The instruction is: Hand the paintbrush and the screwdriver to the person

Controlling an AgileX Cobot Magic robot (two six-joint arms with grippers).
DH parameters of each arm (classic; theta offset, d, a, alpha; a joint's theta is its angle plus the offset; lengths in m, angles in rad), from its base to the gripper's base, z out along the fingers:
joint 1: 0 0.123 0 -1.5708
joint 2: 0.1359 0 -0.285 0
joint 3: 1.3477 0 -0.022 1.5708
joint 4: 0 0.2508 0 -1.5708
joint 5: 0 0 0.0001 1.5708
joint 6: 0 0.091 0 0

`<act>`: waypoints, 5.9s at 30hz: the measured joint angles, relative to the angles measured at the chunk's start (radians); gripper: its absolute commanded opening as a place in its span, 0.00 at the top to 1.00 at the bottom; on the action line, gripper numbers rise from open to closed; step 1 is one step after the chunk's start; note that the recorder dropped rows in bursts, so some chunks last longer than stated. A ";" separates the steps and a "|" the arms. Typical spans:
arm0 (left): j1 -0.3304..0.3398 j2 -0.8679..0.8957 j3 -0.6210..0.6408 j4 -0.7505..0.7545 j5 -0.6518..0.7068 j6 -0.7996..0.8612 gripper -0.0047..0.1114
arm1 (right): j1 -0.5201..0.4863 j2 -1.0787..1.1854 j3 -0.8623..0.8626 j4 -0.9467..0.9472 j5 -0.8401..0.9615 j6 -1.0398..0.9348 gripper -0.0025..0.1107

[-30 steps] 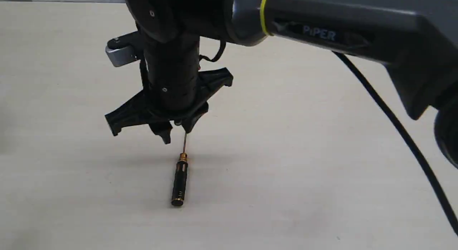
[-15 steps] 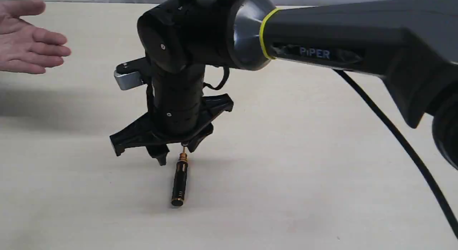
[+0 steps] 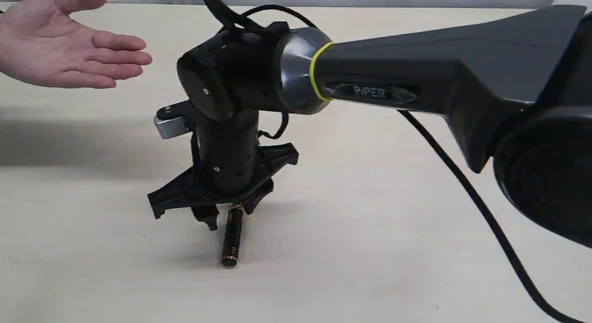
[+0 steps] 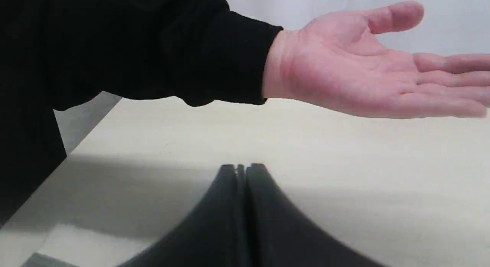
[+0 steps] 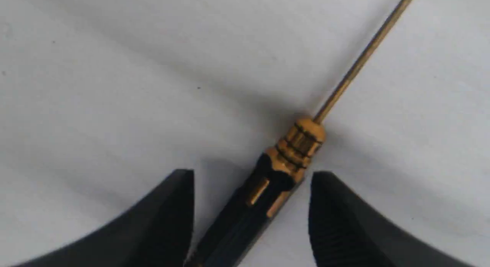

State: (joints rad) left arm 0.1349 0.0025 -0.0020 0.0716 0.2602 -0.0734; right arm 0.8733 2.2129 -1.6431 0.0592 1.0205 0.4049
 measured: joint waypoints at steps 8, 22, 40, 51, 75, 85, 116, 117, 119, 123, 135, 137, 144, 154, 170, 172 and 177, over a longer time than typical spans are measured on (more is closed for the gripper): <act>0.000 0.000 0.000 0.000 0.000 0.000 0.96 | 0.000 0.034 0.000 -0.019 -0.002 0.030 0.55; 0.000 0.000 0.000 0.000 0.000 0.000 0.96 | 0.000 0.049 0.000 -0.047 0.004 0.030 0.94; 0.000 0.000 0.000 0.000 0.000 0.000 0.96 | 0.087 0.012 0.002 0.001 0.022 -0.158 0.94; 0.000 0.000 0.000 0.000 0.000 0.000 0.96 | 0.137 -0.134 -0.035 0.042 -0.031 -0.225 0.94; 0.000 0.000 0.000 0.000 0.000 0.000 0.96 | 0.049 0.014 -0.407 -0.045 -0.044 -0.266 0.93; 0.000 0.000 0.000 0.000 0.000 0.000 0.96 | 0.049 0.048 -0.407 -0.045 -0.088 -0.277 0.62; 0.000 0.000 0.000 0.000 0.000 0.000 0.96 | -0.046 -0.266 -0.373 -0.294 0.003 -0.214 0.94; 0.000 0.000 0.000 0.000 0.000 0.000 0.96 | -0.065 -0.285 -0.352 -0.302 0.005 -0.211 0.94; 0.000 0.000 0.000 0.000 0.000 0.000 0.96 | -0.109 -0.341 -0.295 -0.315 0.005 -0.207 0.94; 0.000 0.000 0.000 0.000 0.000 0.000 0.96 | -0.192 -0.456 -0.133 -0.328 -0.034 -0.203 0.94; 0.000 0.000 0.000 0.000 0.000 0.000 0.96 | -0.284 -0.967 0.485 -0.556 -0.347 -0.014 0.94; 0.000 0.000 0.000 0.000 0.000 0.000 0.96 | -0.286 -1.042 0.558 -0.669 -0.353 0.103 0.94; 0.000 0.000 0.000 0.000 0.000 0.000 0.96 | -0.289 -1.320 0.846 -0.798 -0.432 0.277 0.94; 0.000 0.000 0.000 0.000 0.000 0.000 0.96 | -0.289 -1.525 1.076 -0.811 -0.528 0.419 0.94; 0.000 0.000 0.000 0.000 0.000 0.000 0.96 | -0.289 -1.546 1.108 -0.641 -0.458 0.443 0.94; 0.000 0.000 0.000 0.000 0.000 0.000 0.96 | -0.289 -1.546 1.110 -0.641 -0.458 0.445 0.94; 0.000 0.000 0.000 0.000 0.000 0.000 0.96 | -0.289 -1.546 1.110 -0.641 -0.456 0.445 0.94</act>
State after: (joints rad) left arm 0.1349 0.0025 -0.0020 0.0716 0.2602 -0.0734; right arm 0.5848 0.6664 -0.5332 -0.5813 0.5644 0.8500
